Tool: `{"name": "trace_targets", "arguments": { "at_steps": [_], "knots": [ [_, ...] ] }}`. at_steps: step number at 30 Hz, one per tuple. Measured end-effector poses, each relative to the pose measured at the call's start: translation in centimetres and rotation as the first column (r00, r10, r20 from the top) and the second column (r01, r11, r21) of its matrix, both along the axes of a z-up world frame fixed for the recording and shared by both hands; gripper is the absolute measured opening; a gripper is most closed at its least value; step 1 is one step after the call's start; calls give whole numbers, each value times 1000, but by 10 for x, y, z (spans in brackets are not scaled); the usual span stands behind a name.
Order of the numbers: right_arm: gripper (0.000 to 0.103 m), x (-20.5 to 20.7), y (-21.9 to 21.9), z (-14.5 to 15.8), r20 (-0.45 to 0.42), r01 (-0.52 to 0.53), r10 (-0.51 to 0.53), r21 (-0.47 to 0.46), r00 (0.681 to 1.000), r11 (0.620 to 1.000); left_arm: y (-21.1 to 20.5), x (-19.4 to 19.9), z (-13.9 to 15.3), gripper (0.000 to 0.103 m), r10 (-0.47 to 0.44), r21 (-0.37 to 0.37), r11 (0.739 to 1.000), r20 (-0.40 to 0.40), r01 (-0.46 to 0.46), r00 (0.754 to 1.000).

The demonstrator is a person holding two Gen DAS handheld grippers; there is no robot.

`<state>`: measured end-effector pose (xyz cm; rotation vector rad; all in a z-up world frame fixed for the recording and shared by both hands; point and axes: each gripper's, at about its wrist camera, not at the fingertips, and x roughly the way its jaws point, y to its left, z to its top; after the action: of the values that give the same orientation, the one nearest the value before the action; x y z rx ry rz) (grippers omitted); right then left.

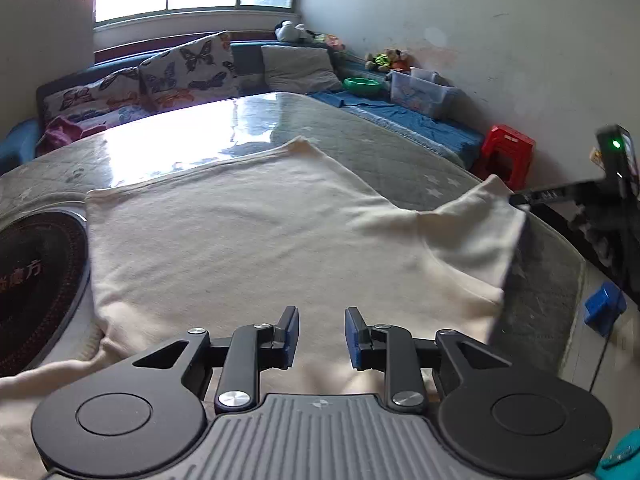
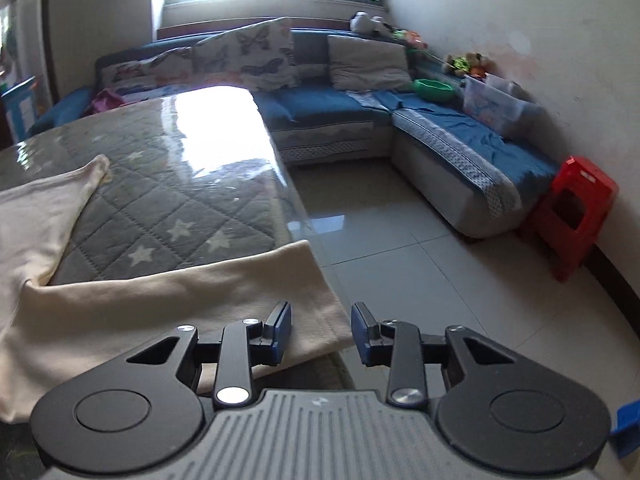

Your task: Fold clothes

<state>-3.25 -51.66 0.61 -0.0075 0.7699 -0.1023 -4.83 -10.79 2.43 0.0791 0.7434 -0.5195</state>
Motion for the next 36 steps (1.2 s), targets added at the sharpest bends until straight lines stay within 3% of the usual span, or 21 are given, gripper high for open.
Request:
{"name": "trace_targets", "arguments": {
  "at_steps": [4, 12, 18, 27, 32, 36],
  "knots": [
    [33, 0, -12, 2, 25, 66, -66, -2, 997, 998, -7, -16, -6, 28, -67, 25, 997, -6, 68, 998],
    [33, -25, -14, 15, 36, 29, -33, 106, 999, 994, -17, -33, -7, 30, -135, 66, 989, 4, 134, 991],
    [33, -28, -21, 6, 10, 77, -79, 166, 997, 983, -20, -25, 12, 31, -142, 1, 990, 51, 143, 988],
    [31, -29, -32, -2, 27, 132, -144, 259, 989, 957, -60, -16, -5, 31, -222, -18, 975, -1, 222, 975],
    [7, -27, -33, -4, 62, 135, -155, 250, 986, 959, -72, -17, -13, 32, -245, -4, 970, -20, 245, 969],
    [5, -29, -28, 11, 126, 115, -143, 206, 982, 972, -75, -18, -10, 33, -249, 2, 968, -11, 249, 968]
  ]
}}
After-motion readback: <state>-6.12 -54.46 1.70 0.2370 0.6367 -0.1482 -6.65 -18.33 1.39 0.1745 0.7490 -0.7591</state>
